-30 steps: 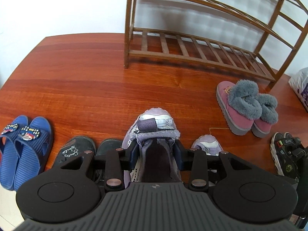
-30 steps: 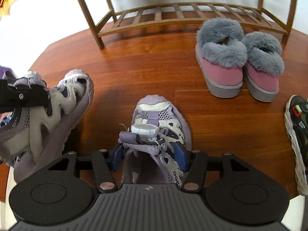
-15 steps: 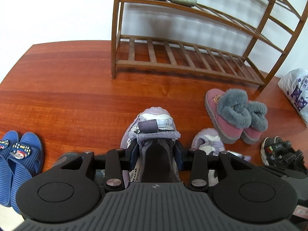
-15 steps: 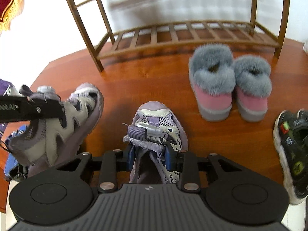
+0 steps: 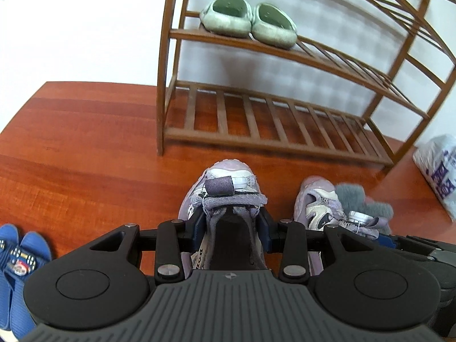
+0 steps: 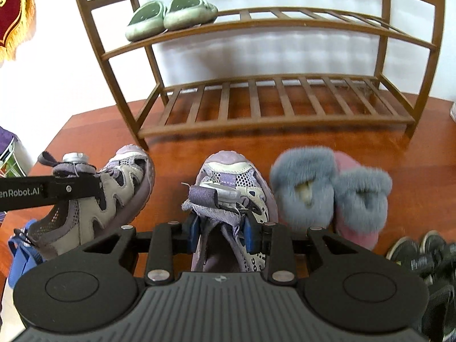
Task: Organize scattered shoes
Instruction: 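Carry both lavender sneakers under the rack's lower shelf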
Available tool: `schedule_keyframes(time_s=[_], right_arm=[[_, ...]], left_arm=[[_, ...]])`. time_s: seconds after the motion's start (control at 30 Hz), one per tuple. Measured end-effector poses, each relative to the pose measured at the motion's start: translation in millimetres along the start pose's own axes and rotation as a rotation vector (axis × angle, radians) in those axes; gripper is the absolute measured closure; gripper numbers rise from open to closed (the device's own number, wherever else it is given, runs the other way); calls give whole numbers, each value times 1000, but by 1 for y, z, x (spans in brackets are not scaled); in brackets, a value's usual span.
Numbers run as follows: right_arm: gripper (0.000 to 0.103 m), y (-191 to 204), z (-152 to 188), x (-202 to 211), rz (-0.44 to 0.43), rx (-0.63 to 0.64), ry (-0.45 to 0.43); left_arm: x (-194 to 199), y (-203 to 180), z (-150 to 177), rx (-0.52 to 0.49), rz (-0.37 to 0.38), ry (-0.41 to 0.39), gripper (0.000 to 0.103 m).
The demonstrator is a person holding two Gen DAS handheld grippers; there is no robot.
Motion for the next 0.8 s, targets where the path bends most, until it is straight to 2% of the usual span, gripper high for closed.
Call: schedule_keyframes(time_s=[0.2, 0.43, 0.8], right_arm=[[68, -14, -42, -29, -29, 13, -6], [68, -25, -89, -82, -61, 13, 7], [68, -28, -130, -161, -77, -20, 23]], left_arm=[[-25, -6, -29, 25, -23, -21, 63], [-70, -13, -65, 20, -63, -30, 62], [-137, -22, -105, -17, -101, -17, 62]])
Point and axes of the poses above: each gripper's, at about its wrist camera, not at the fingertips, and x roughly against the way its jaws point, y to its left, z to its underside, the point moved 1 cm from there along -x, roughly the way its jaws point, and after that the axes turned 12 degrees about -z, right-handed, at the moved point
